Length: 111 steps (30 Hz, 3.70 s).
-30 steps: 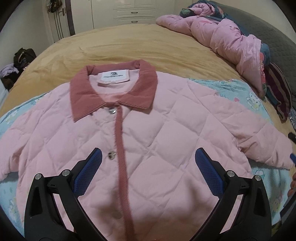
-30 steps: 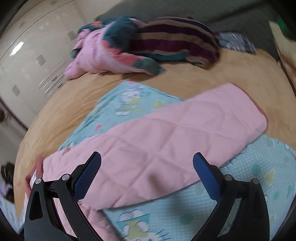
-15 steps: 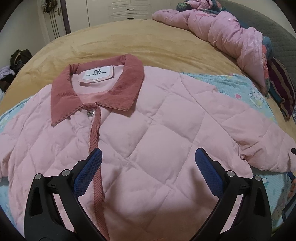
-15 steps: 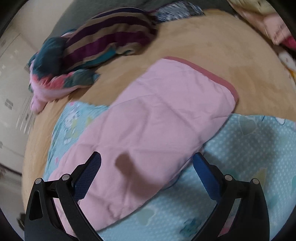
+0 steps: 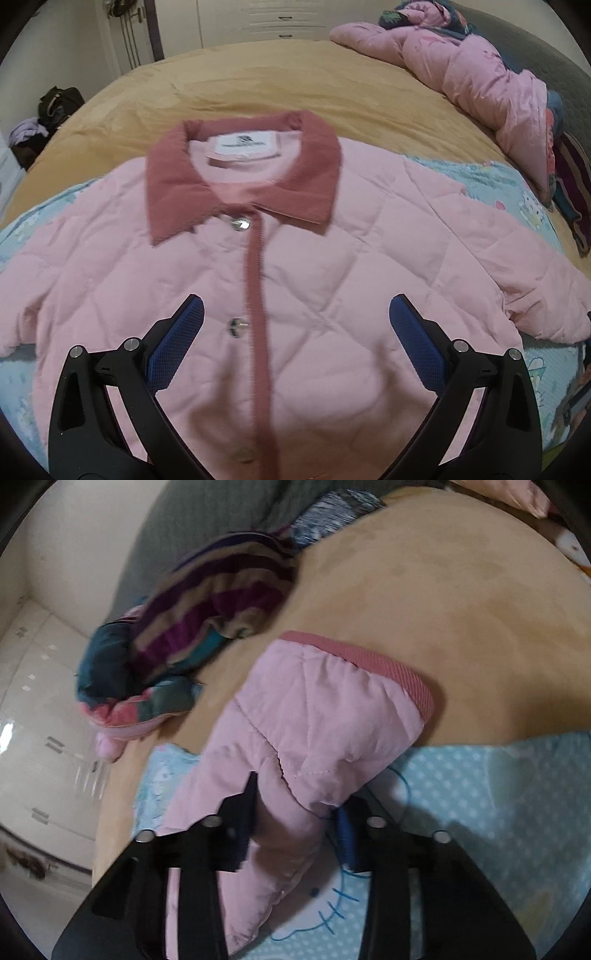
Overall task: Fold large clothes
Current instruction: 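Grasp the sleeve cuff with the right gripper and lift it, then carry the sleeve across the jacket front with the right gripper and release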
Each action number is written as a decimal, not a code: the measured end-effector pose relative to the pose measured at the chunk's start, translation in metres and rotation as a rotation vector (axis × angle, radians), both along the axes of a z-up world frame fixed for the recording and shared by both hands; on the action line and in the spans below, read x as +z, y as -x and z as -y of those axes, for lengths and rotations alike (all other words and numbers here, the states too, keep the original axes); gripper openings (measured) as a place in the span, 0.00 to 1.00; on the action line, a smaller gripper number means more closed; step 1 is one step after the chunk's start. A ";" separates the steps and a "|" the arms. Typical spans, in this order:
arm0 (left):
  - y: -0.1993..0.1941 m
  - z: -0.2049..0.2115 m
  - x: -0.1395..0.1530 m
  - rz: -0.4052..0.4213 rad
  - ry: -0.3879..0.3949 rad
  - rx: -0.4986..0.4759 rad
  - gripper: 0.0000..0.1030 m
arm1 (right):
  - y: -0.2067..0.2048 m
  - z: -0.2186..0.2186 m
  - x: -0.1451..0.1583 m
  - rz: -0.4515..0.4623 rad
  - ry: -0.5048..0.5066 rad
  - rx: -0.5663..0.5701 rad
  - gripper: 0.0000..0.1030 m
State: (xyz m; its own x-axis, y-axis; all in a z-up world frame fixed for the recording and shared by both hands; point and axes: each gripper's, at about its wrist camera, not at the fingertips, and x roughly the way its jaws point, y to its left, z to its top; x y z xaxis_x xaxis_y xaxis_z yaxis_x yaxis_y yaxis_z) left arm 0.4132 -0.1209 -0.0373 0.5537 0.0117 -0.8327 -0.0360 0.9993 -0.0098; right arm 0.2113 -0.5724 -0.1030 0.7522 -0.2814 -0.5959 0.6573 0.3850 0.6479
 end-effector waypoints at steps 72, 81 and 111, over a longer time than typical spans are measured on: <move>0.085 -0.242 0.087 0.152 0.153 0.195 0.92 | -0.117 -0.569 0.155 0.127 0.696 1.130 0.22; 0.080 -0.258 0.062 0.114 0.281 0.207 0.92 | -0.113 -0.616 0.103 0.064 0.693 1.259 0.27; 0.036 -0.226 -0.006 0.042 0.447 0.095 0.14 | -0.054 -0.517 0.098 -0.119 0.663 1.311 0.67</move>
State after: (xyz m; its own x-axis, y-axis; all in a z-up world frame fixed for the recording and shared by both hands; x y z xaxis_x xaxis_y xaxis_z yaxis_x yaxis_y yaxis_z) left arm 0.3777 0.1048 -0.0431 0.6012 -0.2912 -0.7441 -0.1176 0.8888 -0.4429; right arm 0.2656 -0.0551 -0.0048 0.6363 0.3068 -0.7078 -0.3519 0.9319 0.0877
